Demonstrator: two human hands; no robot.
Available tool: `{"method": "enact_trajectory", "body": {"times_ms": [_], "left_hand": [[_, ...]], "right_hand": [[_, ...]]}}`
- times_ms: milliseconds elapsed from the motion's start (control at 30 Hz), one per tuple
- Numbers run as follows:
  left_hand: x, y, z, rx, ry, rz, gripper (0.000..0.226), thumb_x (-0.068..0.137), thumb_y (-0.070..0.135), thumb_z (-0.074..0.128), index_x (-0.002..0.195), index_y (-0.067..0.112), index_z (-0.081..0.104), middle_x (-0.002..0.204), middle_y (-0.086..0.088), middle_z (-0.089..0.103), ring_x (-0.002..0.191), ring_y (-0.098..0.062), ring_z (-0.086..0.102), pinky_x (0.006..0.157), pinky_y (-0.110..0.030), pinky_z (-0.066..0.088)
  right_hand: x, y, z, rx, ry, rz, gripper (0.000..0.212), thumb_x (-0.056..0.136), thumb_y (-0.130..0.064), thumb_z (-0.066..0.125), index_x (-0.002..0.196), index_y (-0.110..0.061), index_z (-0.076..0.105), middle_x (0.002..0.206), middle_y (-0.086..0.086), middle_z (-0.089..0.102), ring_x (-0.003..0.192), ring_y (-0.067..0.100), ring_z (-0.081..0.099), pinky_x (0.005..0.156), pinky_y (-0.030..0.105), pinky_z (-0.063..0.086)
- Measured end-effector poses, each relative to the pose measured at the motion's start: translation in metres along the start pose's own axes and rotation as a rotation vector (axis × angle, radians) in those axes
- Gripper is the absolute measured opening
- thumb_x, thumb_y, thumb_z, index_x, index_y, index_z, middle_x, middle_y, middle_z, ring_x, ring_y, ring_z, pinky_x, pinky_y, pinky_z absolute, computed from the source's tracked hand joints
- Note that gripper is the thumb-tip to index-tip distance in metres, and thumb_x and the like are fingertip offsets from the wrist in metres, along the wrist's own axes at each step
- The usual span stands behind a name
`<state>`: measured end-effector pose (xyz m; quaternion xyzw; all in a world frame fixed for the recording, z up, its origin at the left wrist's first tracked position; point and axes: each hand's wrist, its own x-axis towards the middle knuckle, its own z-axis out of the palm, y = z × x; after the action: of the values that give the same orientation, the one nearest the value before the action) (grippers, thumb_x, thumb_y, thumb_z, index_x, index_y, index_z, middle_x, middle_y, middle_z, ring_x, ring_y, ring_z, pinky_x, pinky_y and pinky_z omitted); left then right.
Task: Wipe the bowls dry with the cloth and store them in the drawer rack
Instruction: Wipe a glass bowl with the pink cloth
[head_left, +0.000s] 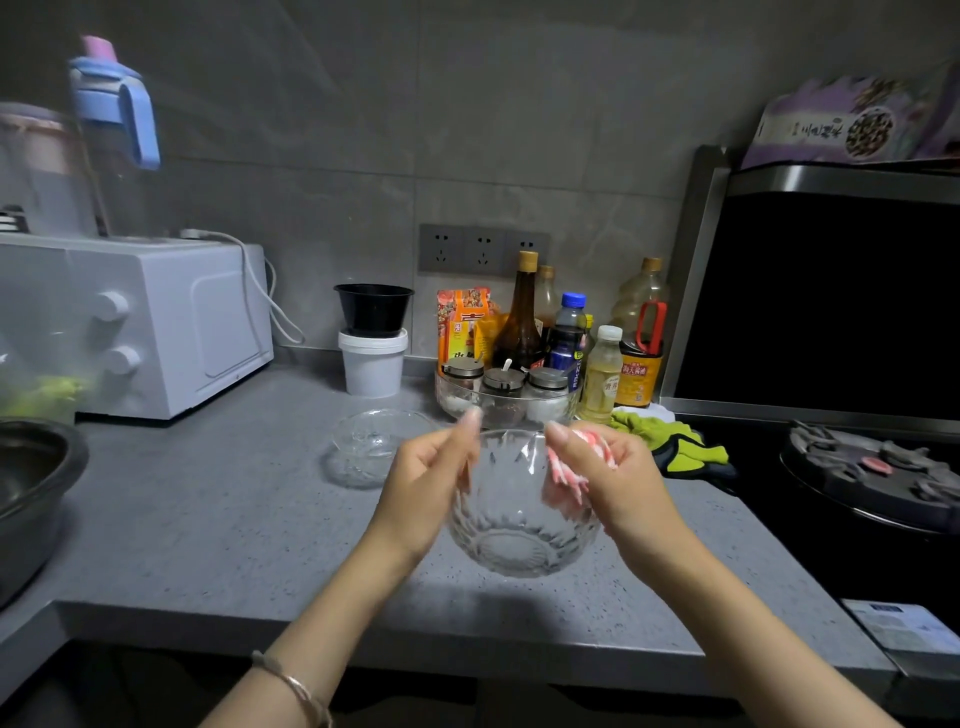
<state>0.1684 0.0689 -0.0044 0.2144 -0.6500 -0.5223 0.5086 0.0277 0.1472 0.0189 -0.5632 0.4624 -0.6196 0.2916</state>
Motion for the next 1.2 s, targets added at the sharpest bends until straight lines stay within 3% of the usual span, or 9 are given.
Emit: {"method": "enact_trajectory", "body": {"times_ms": [100, 167, 300, 433, 600, 767, 900, 1100, 1200], "left_hand": [[-0.004, 0.004, 0.003, 0.127, -0.063, 0.14, 0.064, 0.083, 0.057, 0.054, 0.06, -0.003, 0.047, 0.053, -0.008, 0.036, 0.052, -0.018, 0.037, 0.055, -0.025, 0.035], [-0.003, 0.002, 0.003, 0.091, -0.051, 0.142, 0.071, 0.081, 0.055, 0.059, 0.063, -0.012, 0.043, 0.055, -0.017, 0.032, 0.053, -0.024, 0.032, 0.056, -0.028, 0.034], [-0.014, 0.003, 0.007, -0.158, 0.087, -0.04, 0.071, 0.078, 0.052, 0.068, 0.079, -0.017, 0.053, 0.081, -0.044, 0.054, 0.068, -0.036, 0.055, 0.073, -0.044, 0.046], [-0.024, -0.006, 0.006, -0.376, 0.204, -0.221, 0.038, 0.079, 0.041, 0.061, 0.092, 0.006, 0.068, 0.094, -0.019, 0.072, 0.088, -0.032, 0.07, 0.081, -0.043, 0.057], [-0.033, -0.003, -0.002, -0.146, 0.216, -0.092, 0.054, 0.082, 0.052, 0.054, 0.077, 0.0, 0.065, 0.079, -0.023, 0.068, 0.075, -0.028, 0.067, 0.072, -0.034, 0.054], [-0.041, 0.002, -0.004, -0.064, 0.172, -0.007, 0.076, 0.067, 0.061, 0.07, 0.066, -0.008, 0.038, 0.063, -0.015, 0.04, 0.061, -0.027, 0.036, 0.062, -0.034, 0.038], [-0.054, 0.005, 0.004, -0.374, 0.273, -0.185, 0.063, 0.065, 0.046, 0.078, 0.086, -0.011, 0.059, 0.089, -0.029, 0.063, 0.078, -0.036, 0.06, 0.074, -0.05, 0.053], [-0.059, 0.001, 0.001, -0.454, 0.262, -0.231, 0.041, 0.079, 0.048, 0.055, 0.1, 0.016, 0.071, 0.1, -0.008, 0.074, 0.096, -0.021, 0.07, 0.085, -0.04, 0.051], [-0.054, 0.002, -0.005, -0.259, 0.167, -0.152, 0.059, 0.079, 0.056, 0.061, 0.094, 0.0, 0.067, 0.091, -0.021, 0.07, 0.089, -0.025, 0.068, 0.084, -0.035, 0.049]], "right_hand": [[0.002, 0.001, 0.001, -0.074, -0.043, -0.033, 0.036, 0.077, -0.034, 0.067, 0.064, -0.001, 0.058, 0.056, 0.011, 0.06, 0.047, 0.016, 0.057, 0.048, 0.023, 0.047], [0.001, 0.003, 0.004, -0.083, -0.062, -0.038, 0.043, 0.08, -0.036, 0.072, 0.066, 0.002, 0.057, 0.059, 0.016, 0.06, 0.05, 0.021, 0.058, 0.051, 0.026, 0.046], [0.001, 0.008, 0.005, -0.083, -0.063, -0.003, 0.036, 0.067, -0.053, 0.066, 0.061, -0.018, 0.062, 0.058, 0.007, 0.06, 0.054, 0.019, 0.058, 0.056, 0.026, 0.047], [-0.004, 0.02, 0.005, 0.049, -0.027, 0.115, 0.056, 0.053, -0.064, 0.072, 0.069, -0.012, 0.058, 0.058, 0.003, 0.061, 0.051, 0.017, 0.058, 0.058, 0.024, 0.049], [-0.007, 0.014, 0.009, 0.083, -0.013, 0.113, 0.042, 0.057, -0.055, 0.067, 0.06, -0.015, 0.056, 0.047, -0.004, 0.056, 0.042, 0.01, 0.051, 0.049, 0.018, 0.045], [-0.01, 0.008, 0.015, 0.036, -0.102, 0.051, 0.028, 0.073, -0.042, 0.067, 0.05, -0.025, 0.061, 0.05, -0.002, 0.06, 0.045, 0.011, 0.054, 0.05, 0.02, 0.044], [-0.013, 0.011, 0.017, 0.037, -0.09, 0.076, 0.041, 0.062, -0.054, 0.067, 0.066, -0.014, 0.063, 0.062, 0.006, 0.064, 0.054, 0.017, 0.059, 0.057, 0.021, 0.049], [-0.021, 0.026, 0.02, 0.184, 0.009, 0.202, 0.083, 0.041, -0.074, 0.076, 0.088, -0.007, 0.065, 0.077, 0.02, 0.064, 0.076, 0.031, 0.055, 0.078, 0.041, 0.04], [-0.019, 0.02, 0.013, 0.122, 0.011, 0.169, 0.057, 0.047, -0.069, 0.075, 0.069, -0.017, 0.066, 0.064, 0.011, 0.063, 0.063, 0.025, 0.053, 0.069, 0.036, 0.04]]}}
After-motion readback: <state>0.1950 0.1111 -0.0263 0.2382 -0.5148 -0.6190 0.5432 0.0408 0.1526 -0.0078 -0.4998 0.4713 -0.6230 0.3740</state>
